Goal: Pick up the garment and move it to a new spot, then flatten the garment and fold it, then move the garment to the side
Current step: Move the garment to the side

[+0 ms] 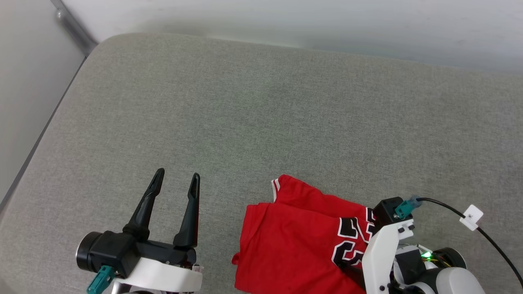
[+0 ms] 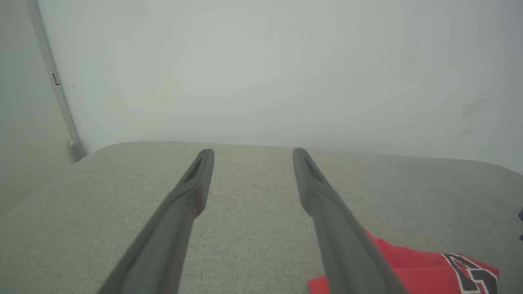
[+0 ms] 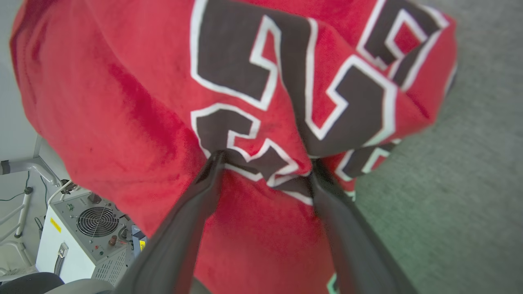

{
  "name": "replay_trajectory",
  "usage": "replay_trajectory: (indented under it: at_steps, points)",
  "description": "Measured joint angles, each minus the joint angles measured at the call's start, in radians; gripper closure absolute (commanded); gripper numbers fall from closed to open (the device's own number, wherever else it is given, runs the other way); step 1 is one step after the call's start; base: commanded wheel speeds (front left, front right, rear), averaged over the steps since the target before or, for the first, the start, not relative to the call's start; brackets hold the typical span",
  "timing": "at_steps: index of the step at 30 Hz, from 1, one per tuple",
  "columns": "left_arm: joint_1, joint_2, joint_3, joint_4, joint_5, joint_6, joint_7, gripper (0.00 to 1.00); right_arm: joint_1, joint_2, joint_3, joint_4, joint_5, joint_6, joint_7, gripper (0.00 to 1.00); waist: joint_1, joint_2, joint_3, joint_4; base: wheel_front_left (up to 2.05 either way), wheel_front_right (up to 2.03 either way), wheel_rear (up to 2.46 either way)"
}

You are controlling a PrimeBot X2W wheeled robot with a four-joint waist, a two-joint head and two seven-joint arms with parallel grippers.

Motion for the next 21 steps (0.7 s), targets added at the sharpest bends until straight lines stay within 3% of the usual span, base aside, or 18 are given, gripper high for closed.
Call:
replay_trajectory:
  at_steps: [1,3,9,13,21]
  points:
    - [0.000,0.000,-0.001,0.001,0.000,0.000,0.000,0.00,-0.002,0.000,0.005,0.013,-0.002,0.000,-0.001,0.28,0.0000,0.0000,0.000,0.002,0.00,0.00,0.00]
    - [0.000,0.000,0.000,0.002,0.000,0.000,0.000,0.00,-0.006,0.000,0.014,0.033,-0.007,0.000,-0.009,1.00,0.0000,0.0000,-0.002,0.005,0.00,0.00,0.00]
    - [0.002,-0.006,-0.004,0.007,0.000,0.000,0.000,0.00,-0.027,-0.006,0.036,0.075,-0.010,0.000,-0.040,1.00,0.0000,0.0000,-0.007,-0.016,0.00,0.00,0.00]
    - [0.008,-0.008,-0.009,0.014,0.002,0.000,0.000,0.00,-0.048,-0.056,0.099,0.056,-0.016,0.001,-0.057,1.00,0.0000,0.0000,-0.015,-0.053,0.00,0.00,0.00]
    - [0.001,0.001,-0.049,0.002,0.008,0.000,0.000,0.00,-0.129,-0.351,0.232,-0.050,-0.061,0.000,-0.062,1.00,0.0000,0.0000,-0.021,-0.186,0.00,0.00,0.00]
